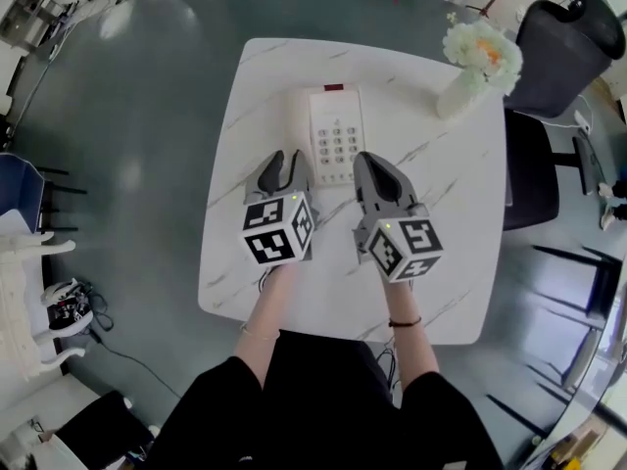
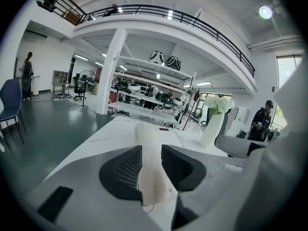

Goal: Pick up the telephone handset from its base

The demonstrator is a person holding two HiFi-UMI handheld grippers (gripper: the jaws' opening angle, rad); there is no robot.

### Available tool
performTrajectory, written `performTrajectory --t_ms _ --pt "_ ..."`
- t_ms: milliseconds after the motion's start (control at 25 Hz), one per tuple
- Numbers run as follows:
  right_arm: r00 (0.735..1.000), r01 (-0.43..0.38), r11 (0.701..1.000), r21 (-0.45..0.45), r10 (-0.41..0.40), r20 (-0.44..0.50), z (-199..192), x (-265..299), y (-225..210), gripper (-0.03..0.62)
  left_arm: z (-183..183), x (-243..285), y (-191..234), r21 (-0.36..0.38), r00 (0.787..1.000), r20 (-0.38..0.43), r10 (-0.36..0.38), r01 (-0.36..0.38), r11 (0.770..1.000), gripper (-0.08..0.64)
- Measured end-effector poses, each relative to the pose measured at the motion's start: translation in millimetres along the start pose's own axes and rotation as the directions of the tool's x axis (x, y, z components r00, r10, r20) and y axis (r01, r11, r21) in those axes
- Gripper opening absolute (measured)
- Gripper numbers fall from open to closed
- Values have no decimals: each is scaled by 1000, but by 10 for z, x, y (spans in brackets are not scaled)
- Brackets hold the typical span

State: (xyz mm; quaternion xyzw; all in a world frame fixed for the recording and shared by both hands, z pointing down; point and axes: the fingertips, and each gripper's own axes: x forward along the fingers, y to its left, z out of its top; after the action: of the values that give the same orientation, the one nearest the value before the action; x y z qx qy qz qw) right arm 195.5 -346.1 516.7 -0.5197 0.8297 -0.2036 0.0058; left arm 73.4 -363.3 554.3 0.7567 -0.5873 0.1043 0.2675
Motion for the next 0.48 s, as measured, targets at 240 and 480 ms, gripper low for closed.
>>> performTrajectory --t_ms 240,480 --pt "1000 4 1000 13 -4 -11 -74 75 -105 -8 -37 352 -18 -19 999 -38 12 -13 1000 196" --pt "1000 12 999 35 -12 -13 -113 113 -202 -9 -81 561 26 -13 995 -86 48 -49 999 236"
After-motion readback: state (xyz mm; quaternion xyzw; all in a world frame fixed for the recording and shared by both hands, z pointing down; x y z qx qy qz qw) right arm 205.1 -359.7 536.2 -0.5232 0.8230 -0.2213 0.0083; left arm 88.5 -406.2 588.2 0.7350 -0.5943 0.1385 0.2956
